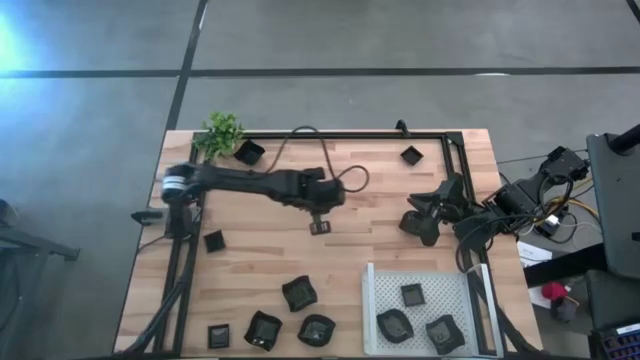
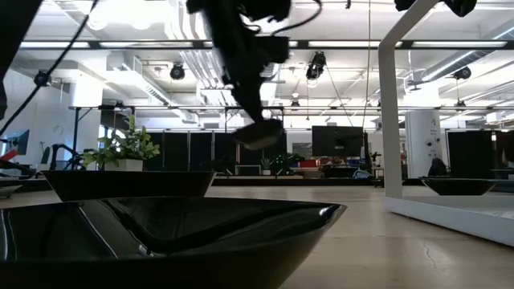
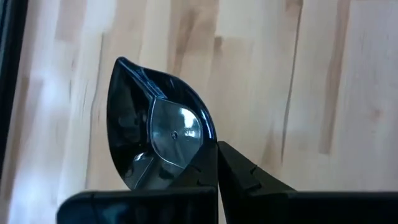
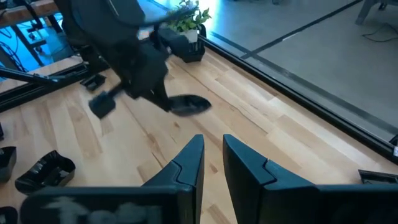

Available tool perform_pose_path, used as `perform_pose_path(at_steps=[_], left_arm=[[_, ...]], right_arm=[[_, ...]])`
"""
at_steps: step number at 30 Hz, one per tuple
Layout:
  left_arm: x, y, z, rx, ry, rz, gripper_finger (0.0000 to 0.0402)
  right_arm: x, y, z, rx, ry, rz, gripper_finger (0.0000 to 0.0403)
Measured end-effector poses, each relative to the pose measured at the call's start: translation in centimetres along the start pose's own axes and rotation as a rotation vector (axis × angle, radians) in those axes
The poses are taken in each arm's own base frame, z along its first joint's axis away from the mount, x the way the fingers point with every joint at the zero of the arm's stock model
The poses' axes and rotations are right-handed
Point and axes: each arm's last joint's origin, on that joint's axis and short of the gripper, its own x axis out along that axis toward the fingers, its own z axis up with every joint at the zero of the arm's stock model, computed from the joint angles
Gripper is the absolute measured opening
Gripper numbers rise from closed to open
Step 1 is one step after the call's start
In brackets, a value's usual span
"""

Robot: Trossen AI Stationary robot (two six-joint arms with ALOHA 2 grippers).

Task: Pick & Place Mini shaped plates
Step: Stack the leaf shaped plate on top of the other leaf shaped plate on the shelf

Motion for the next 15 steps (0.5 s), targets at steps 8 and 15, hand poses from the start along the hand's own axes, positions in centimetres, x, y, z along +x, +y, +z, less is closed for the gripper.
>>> perform_pose_path(at_steps=[8, 15], left_arm=[[3.2, -0.7, 2.5, 0.097, 0.005, -0.001, 0.0], [5.5, -1.3, 2.7, 0.104, 0.01, -0.013, 0.0]], right_arm=[[0.0, 0.0, 0.0, 0.0, 0.0, 0.0, 0.0057], [0.0, 0.0, 0.0, -0.004, 0.001, -0.001, 0.0057]])
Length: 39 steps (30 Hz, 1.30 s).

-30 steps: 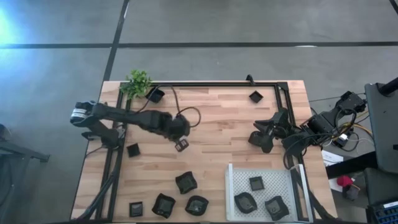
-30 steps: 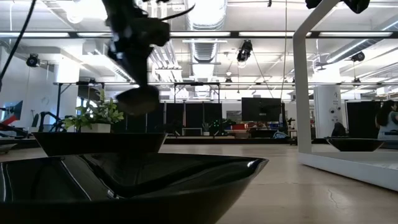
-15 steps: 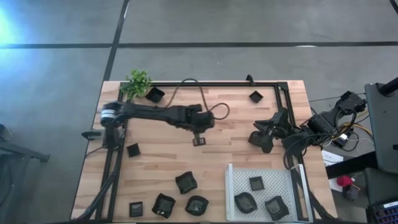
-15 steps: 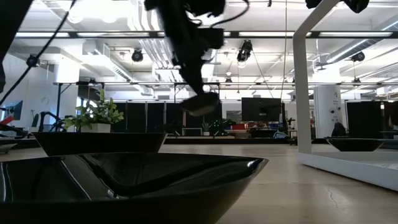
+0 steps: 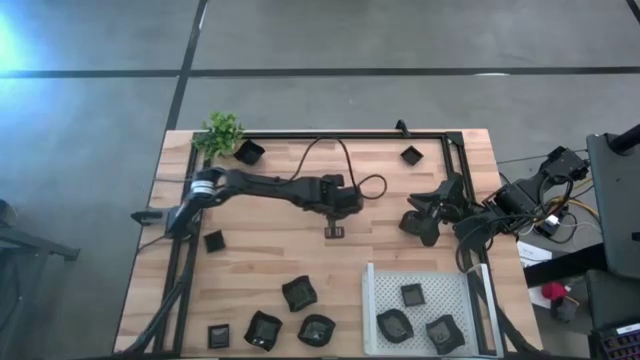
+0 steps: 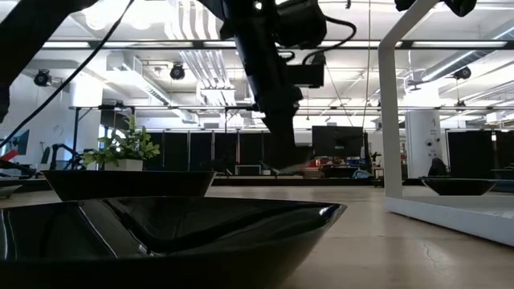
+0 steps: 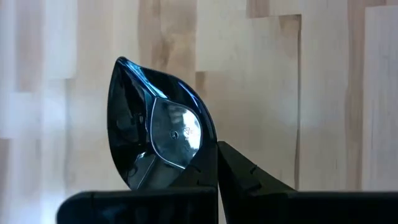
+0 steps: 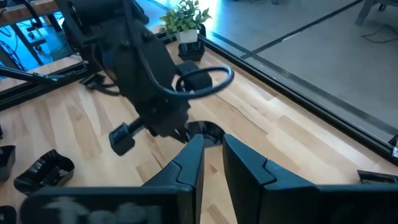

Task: Pick & Place Mini shaped plates
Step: Stack the leaf shaped plate on top of the other leaf shaped plate on the shelf

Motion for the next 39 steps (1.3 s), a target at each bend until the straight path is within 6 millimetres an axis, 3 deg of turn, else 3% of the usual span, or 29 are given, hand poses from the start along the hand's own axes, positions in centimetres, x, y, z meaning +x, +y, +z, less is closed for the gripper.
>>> perform_pose_path(at_steps=[8, 15, 27, 39], left_arm=[[2.3, -0.9, -0.3, 0.005, 0.027, -0.033, 0.0], [3.1, -1.5, -0.4, -0.002, 0.034, -0.07, 0.0], [3.2, -1.7, -0.5, -0.007, 0.037, -0.087, 0.0002], [3.1, -1.7, -0.5, -0.008, 0.041, -0.088, 0.0054]], right_arm=[[0.0, 0.0, 0.0, -0.001, 0.001, 0.0, 0.0057], [0.0, 0.0, 0.0, -0.021, 0.001, 0.0, 0.0057], [0.0, 0.0, 0.0, -0.024, 0.001, 0.001, 0.0057], [-0.1, -0.1, 0.1, -0.017, -0.002, 0.004, 0.0057]])
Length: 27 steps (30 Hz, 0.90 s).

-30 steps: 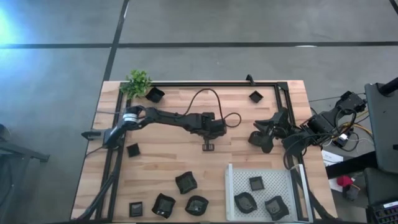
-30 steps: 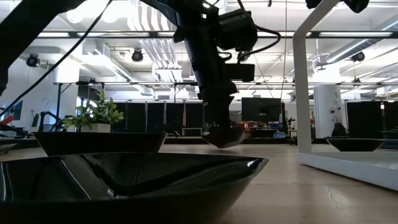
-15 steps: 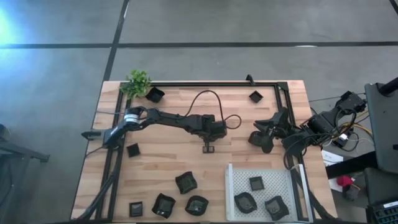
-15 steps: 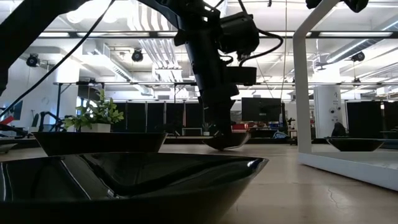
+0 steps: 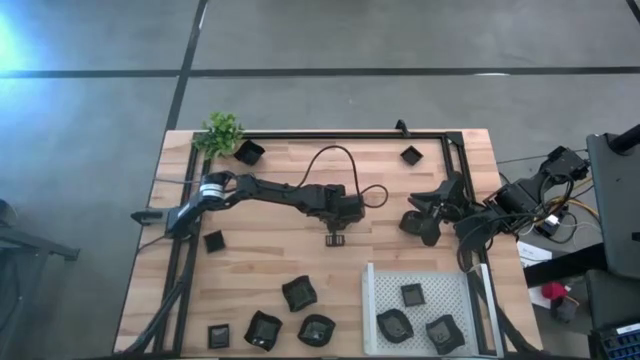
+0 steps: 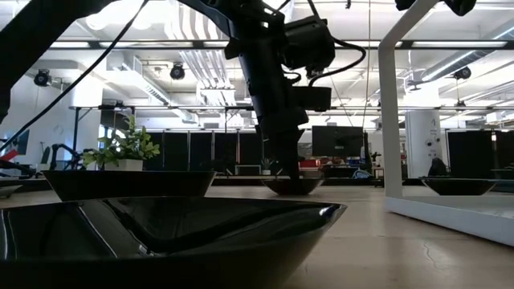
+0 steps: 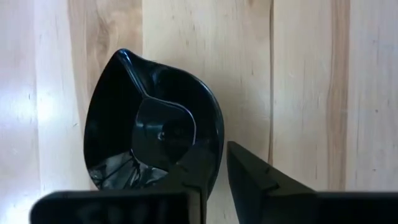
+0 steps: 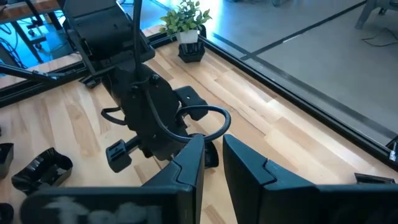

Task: Pick & Place Mini shaped plates
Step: Stack the leaf shaped plate on top of the other leaf shaped plate on the shelf

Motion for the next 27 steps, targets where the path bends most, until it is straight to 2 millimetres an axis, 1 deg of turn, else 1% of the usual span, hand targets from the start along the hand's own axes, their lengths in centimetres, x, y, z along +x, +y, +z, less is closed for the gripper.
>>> perform_pose_path(at_steps=[3, 6, 11, 14, 22, 27], left_arm=[[-0.3, 0.1, 0.2, -0.009, -0.01, 0.001, 0.0057], [-1.1, 0.2, 0.6, -0.031, -0.032, 0.002, 0.0057], [-3.2, 0.7, 1.1, -0.046, -0.083, 0.008, 0.0058], [-4.7, 0.9, 1.1, -0.07, -0.095, 0.012, 0.0058], [-9.8, 1.7, 1.1, -0.186, -0.193, 0.01, 0.0058], [-13.8, 2.3, 0.9, -0.227, -0.283, 0.032, 0.0058]], right_arm=[[0.0, 0.0, 0.0, 0.002, -0.001, 0.001, 0.0057], [0.0, 0.0, 0.0, 0.002, -0.001, 0.001, 0.0057], [0.0, 0.0, 0.0, 0.004, -0.002, 0.002, 0.0057], [0.0, 0.0, 0.0, 0.005, -0.002, 0.002, 0.0057], [0.0, 0.0, 0.0, 0.004, -0.002, 0.002, 0.0057], [0.0, 0.0, 0.0, 0.017, -0.002, 0.001, 0.0057]])
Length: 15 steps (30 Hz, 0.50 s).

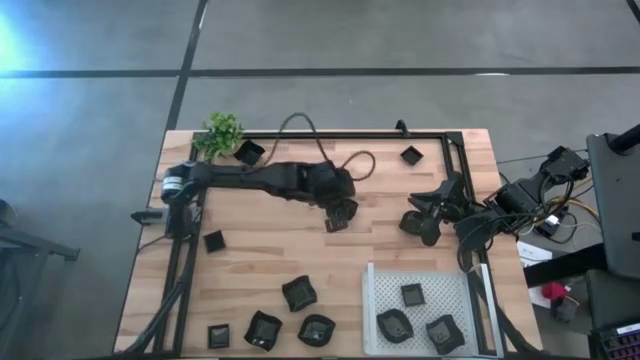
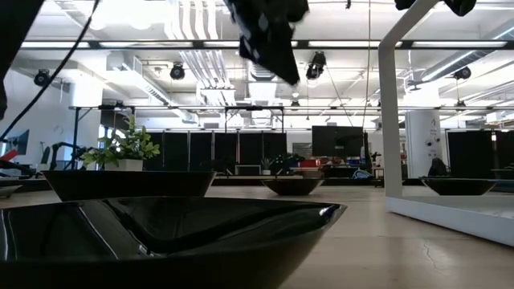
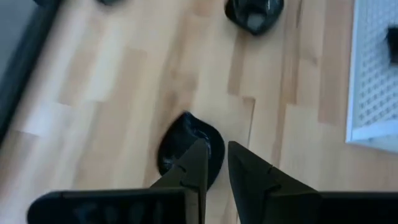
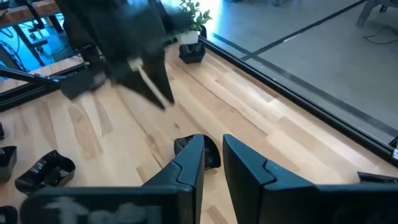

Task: Pick & Place Mini shaped plates
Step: Stack the leaf shaped plate on top of the other leaf shaped plate on the shelf

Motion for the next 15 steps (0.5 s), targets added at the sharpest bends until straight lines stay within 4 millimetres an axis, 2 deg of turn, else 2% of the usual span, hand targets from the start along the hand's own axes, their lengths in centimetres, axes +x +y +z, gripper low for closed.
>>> perform_pose_path(at_steps=[10, 15], left_arm=[[-9.6, 1.0, 0.4, -0.093, -0.223, 0.224, 0.0058], [-12.9, 0.6, -0.5, -0.114, -0.297, 0.331, 0.0058]], right_arm=[[0.4, -0.2, 0.2, 0.015, -0.006, -0.028, 0.0057], [0.9, -0.4, 0.7, 0.016, -0.019, -0.051, 0.0057]])
